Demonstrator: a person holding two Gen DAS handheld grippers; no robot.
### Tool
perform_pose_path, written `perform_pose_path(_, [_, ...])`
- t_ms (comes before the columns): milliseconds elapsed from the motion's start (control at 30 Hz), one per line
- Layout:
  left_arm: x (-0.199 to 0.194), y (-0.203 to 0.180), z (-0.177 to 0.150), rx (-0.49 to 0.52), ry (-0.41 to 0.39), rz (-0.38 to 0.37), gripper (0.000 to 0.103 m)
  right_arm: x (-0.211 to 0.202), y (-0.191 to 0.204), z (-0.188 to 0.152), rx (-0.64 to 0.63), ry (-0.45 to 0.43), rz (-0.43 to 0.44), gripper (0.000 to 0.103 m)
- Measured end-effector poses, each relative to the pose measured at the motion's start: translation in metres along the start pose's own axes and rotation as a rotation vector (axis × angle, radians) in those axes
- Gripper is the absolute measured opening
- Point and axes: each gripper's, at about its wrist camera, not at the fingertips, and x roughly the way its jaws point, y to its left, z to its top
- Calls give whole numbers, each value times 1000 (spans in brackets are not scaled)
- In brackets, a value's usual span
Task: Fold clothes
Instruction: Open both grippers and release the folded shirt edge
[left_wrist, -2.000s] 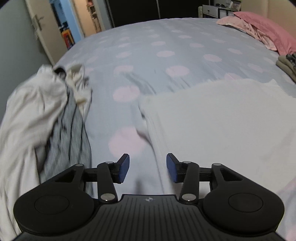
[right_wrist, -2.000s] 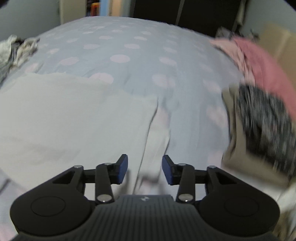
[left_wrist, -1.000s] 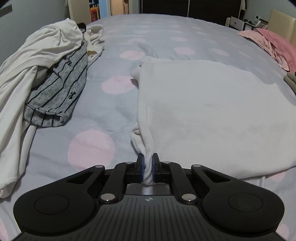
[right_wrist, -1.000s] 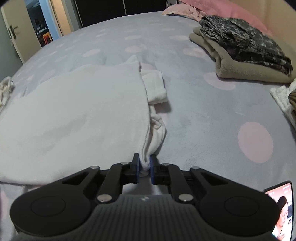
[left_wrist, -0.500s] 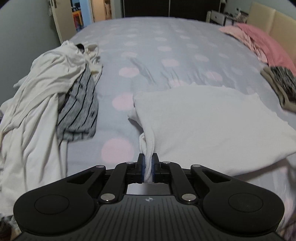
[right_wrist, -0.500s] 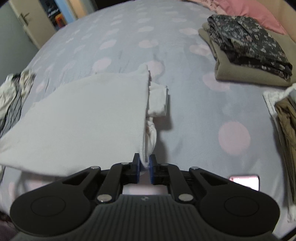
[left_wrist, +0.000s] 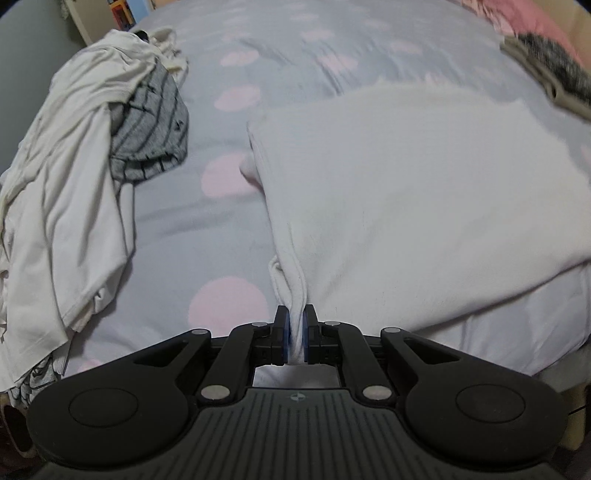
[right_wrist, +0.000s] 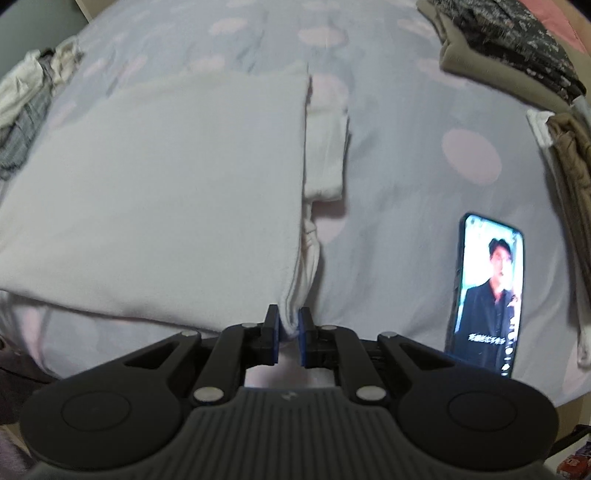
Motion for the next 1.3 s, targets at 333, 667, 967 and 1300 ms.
perform_pose_path(333, [40, -13, -9, 49, 85, 34, 10, 26, 23, -14, -128, 1, -97, 15])
perform_pose_path(667, [-11, 7, -2, -66, -132, 43, 44, -13, 17, -16, -138, -222, -103, 57])
perform_pose_path(967, [-10, 9, 45, -61, -168, 6, 45, -14, -15, 51, 60, -154, 79, 64])
perform_pose_path(1300, [31, 27, 71, -198, -126, -38, 46, 28, -55, 103, 194, -96, 184, 64])
